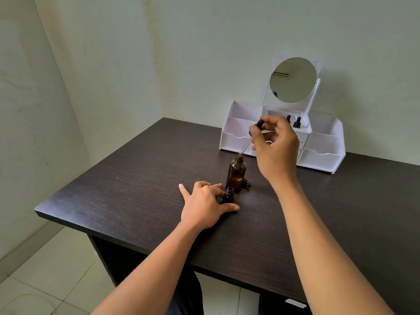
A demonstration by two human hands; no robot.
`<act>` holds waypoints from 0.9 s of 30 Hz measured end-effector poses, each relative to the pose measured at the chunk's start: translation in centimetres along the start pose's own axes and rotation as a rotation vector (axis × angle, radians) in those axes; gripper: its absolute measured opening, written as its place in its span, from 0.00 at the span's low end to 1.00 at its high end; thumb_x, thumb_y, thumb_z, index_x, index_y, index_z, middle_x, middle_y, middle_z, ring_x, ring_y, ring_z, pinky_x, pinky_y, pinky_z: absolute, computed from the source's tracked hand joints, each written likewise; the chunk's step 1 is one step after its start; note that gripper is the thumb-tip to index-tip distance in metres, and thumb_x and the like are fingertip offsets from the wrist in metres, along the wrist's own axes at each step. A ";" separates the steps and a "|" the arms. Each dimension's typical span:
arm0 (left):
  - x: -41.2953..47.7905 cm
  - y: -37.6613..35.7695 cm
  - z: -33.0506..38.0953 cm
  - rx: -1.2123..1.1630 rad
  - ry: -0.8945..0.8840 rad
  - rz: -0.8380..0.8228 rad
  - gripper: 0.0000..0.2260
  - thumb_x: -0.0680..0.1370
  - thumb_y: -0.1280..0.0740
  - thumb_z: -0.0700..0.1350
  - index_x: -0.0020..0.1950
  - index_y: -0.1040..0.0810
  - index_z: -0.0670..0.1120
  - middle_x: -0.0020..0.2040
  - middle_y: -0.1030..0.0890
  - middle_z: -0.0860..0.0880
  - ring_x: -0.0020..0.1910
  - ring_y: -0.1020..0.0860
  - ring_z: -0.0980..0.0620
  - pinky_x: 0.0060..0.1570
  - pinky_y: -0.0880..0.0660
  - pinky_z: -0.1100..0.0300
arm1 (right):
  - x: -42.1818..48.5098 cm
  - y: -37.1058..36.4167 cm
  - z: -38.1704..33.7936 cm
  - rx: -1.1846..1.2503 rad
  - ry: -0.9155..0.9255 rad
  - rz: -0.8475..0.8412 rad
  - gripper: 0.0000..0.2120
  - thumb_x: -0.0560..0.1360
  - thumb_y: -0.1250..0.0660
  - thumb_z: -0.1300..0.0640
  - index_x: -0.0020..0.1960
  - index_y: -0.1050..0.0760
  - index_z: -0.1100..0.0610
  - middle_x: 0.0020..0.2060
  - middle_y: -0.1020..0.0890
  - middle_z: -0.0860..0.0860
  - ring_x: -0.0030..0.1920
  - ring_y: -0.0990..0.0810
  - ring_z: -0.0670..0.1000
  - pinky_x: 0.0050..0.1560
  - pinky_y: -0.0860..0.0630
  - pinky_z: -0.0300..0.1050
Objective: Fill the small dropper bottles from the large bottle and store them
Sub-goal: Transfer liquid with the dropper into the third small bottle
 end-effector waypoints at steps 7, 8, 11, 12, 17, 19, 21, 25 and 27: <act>0.1 -0.1 0.0 0.012 0.001 0.000 0.29 0.70 0.32 0.71 0.63 0.20 0.55 0.72 0.28 0.60 0.75 0.42 0.55 0.70 0.65 0.28 | 0.1 -1.4 1.6 -0.187 -0.083 -0.188 0.06 0.80 0.34 0.54 0.54 0.21 0.54 0.47 0.16 0.48 0.42 0.20 0.42 0.41 0.23 0.35; 0.1 -0.1 0.0 0.012 0.000 0.001 0.28 0.70 0.32 0.71 0.63 0.19 0.56 0.72 0.28 0.60 0.75 0.42 0.55 0.70 0.64 0.28 | 0.1 -1.6 1.8 -0.228 -0.097 -0.220 0.07 0.80 0.34 0.53 0.54 0.20 0.54 0.48 0.16 0.48 0.41 0.21 0.40 0.39 0.26 0.33; 0.1 -0.1 0.0 0.021 -0.004 0.003 0.28 0.70 0.32 0.71 0.63 0.19 0.56 0.72 0.28 0.60 0.75 0.42 0.55 0.70 0.64 0.28 | 0.0 -1.8 2.5 -0.290 -0.137 -0.289 0.08 0.80 0.33 0.51 0.55 0.20 0.53 0.48 0.17 0.47 0.40 0.24 0.38 0.40 0.28 0.37; 0.1 -0.1 0.0 0.022 -0.008 0.007 0.28 0.70 0.33 0.71 0.63 0.19 0.56 0.72 0.28 0.60 0.75 0.42 0.55 0.70 0.64 0.28 | 0.0 -1.8 2.6 -0.292 -0.146 -0.293 0.08 0.79 0.33 0.51 0.55 0.20 0.53 0.48 0.18 0.47 0.41 0.24 0.38 0.41 0.27 0.38; 0.1 0.0 0.0 -0.003 -0.008 0.020 0.29 0.69 0.32 0.70 0.63 0.19 0.54 0.72 0.28 0.60 0.75 0.42 0.56 0.70 0.65 0.29 | -0.3 -0.6 2.9 -0.240 -0.177 -0.184 0.10 0.81 0.36 0.51 0.56 0.21 0.55 0.49 0.18 0.46 0.43 0.23 0.39 0.41 0.30 0.30; 0.0 -0.1 -0.1 -0.005 -0.011 0.025 0.28 0.69 0.31 0.70 0.62 0.19 0.55 0.71 0.27 0.60 0.75 0.41 0.56 0.70 0.65 0.28 | -1.0 -0.2 4.1 -0.295 -0.235 -0.214 0.09 0.81 0.37 0.54 0.56 0.21 0.56 0.48 0.19 0.47 0.44 0.23 0.42 0.41 0.31 0.30; 0.1 0.0 -0.1 -0.009 -0.015 0.031 0.27 0.69 0.31 0.70 0.60 0.18 0.55 0.71 0.27 0.60 0.75 0.41 0.56 0.70 0.64 0.28 | -2.1 -0.4 6.1 -0.411 -0.341 -0.373 0.08 0.80 0.35 0.57 0.58 0.22 0.56 0.49 0.20 0.49 0.49 0.21 0.48 0.44 0.29 0.36; 0.2 0.0 -0.1 -0.018 -0.013 0.042 0.28 0.68 0.31 0.71 0.60 0.18 0.55 0.70 0.26 0.59 0.74 0.41 0.56 0.70 0.64 0.28 | -4.6 -0.8 8.8 -0.597 -0.474 -0.593 0.14 0.75 0.28 0.56 0.60 0.23 0.53 0.52 0.20 0.49 0.53 0.21 0.50 0.50 0.26 0.42; 0.2 0.1 0.0 -0.010 -0.016 0.042 0.27 0.69 0.31 0.71 0.60 0.17 0.55 0.70 0.26 0.59 0.74 0.40 0.55 0.70 0.64 0.28 | -5.1 -1.0 9.0 -0.614 -0.467 -0.566 0.14 0.75 0.27 0.57 0.60 0.23 0.53 0.53 0.19 0.50 0.53 0.20 0.51 0.50 0.26 0.42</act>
Point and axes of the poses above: each hand's wrist, its own x-axis towards the middle knuckle, its own y-axis out of the back of the hand, z = x × y, the point moved 4 cm from there along x, towards the middle knuckle
